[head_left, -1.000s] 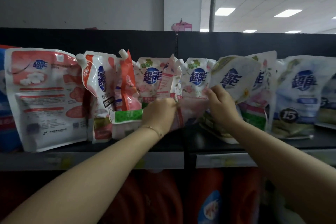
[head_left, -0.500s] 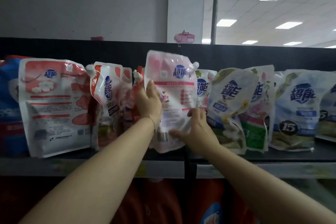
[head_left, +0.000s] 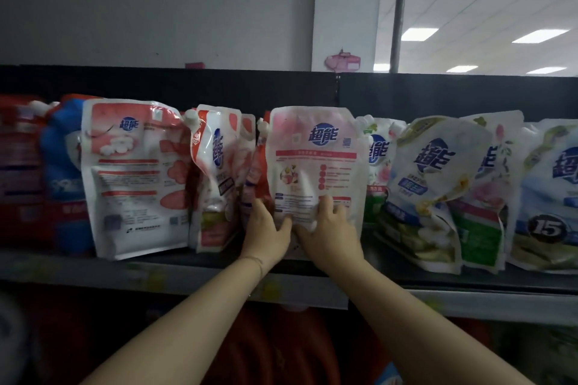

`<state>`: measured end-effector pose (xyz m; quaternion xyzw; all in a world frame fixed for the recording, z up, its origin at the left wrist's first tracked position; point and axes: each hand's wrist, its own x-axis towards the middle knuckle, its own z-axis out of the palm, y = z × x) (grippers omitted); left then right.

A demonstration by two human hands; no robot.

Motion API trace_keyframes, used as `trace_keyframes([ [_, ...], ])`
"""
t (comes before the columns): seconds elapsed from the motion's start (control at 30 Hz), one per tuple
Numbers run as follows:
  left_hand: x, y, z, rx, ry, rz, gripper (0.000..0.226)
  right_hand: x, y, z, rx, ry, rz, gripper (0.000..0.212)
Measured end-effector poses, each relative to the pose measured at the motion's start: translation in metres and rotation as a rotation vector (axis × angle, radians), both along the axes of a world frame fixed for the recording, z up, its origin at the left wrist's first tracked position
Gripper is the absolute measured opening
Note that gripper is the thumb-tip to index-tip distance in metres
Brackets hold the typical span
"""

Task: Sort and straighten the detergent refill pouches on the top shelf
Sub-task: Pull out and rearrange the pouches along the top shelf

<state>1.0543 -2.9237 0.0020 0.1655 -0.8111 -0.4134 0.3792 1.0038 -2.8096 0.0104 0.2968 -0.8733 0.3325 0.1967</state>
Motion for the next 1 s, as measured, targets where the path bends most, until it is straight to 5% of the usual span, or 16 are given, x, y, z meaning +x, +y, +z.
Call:
trace_keyframes([
  [0.17,0.028,-0.007,-0.001,-0.133,0.004,0.058,0.041,0.005,0.01,0.01,0.04,-0.07,0.082,0.041],
  [0.37,0.071,-0.021,0.011,-0.408,-0.178,0.086,0.017,0.041,0.003,0.015,0.085,0.108,0.232,0.026],
  [0.57,0.141,-0.028,0.02,-0.696,-0.375,0.27,0.02,0.064,-0.015,0.015,0.201,0.253,0.451,0.025],
  [1.0,0.297,-0.005,-0.01,-0.577,-0.658,0.715,0.029,0.151,-0.056,-0.002,0.198,0.332,0.919,0.029],
])
